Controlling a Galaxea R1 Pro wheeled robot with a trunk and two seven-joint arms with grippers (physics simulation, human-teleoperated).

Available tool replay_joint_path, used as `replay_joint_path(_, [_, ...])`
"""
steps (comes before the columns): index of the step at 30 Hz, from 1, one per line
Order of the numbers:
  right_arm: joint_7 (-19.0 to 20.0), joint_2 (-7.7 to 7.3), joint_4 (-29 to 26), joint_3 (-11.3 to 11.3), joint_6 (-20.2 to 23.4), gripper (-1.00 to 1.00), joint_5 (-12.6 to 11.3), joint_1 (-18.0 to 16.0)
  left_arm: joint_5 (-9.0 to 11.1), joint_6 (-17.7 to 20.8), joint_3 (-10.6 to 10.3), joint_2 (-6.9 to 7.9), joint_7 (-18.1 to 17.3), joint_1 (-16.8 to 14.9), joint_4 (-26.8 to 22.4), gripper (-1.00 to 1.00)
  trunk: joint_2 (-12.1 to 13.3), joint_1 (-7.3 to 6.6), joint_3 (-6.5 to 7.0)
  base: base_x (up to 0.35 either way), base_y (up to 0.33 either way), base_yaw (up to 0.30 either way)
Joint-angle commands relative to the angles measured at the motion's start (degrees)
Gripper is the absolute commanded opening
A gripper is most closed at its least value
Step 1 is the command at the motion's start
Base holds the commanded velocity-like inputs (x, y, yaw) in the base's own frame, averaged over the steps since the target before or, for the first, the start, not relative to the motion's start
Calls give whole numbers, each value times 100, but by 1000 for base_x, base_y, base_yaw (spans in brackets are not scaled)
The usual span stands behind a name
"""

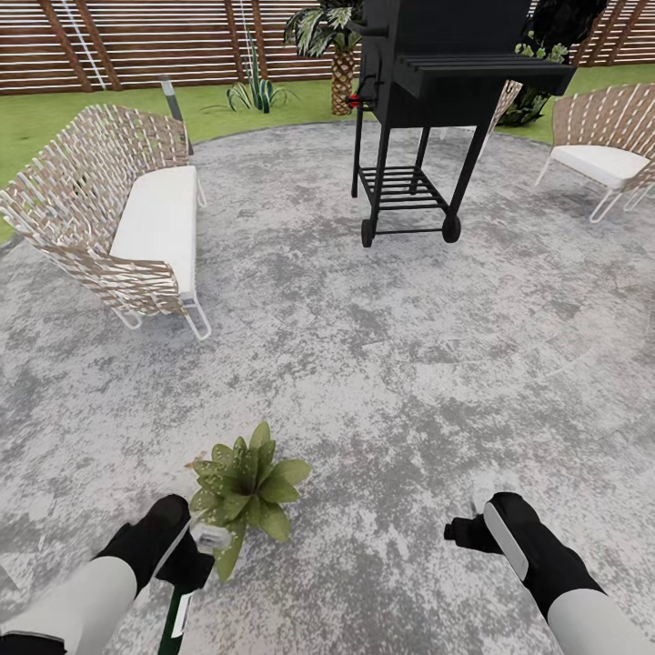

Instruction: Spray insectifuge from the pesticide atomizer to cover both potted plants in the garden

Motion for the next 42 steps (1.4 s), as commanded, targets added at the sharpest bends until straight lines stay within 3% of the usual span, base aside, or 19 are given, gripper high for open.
replay_joint_path(1, [-56, -7, -5, 27, 16, 100, -61, -2, -72, 8, -32, -49, -58, -8, -11, -100, -2, 0, -4, 0, 0, 0])
replay_joint_path(5, [-56, -7, -6, 27, 16, 100, -61, -2, -89, 23, -48, -218, -51, -214, -72, -100, -2, 0, -4, 0, 0, 0])
replay_joint_path(14, [-56, -7, -12, 27, 16, 100, -61, -2, -98, 35, -50, -241, -59, -374, -635, -100, -2, 0, -4, 0, 0, 0])
replay_joint_path(22, [-56, -7, -13, 27, 16, 100, -61, -2, -98, 24, -19, -226, -67, -283, -671, -100, -2, 0, -4, 0, 0, 0])
replay_joint_path(32, [-56, -7, -7, 27, 16, 100, -61, -2, -89, 8, -15, -216, -60, 343, -664, -100, -2, 0, -4, 0, 0, 0])
replay_joint_path(42, [-56, -7, -6, 27, 16, 100, -61, -2, -72, 6, -8, -216, -60, 545, -659, -100, -2, 0, -8, 0, 0, 8])
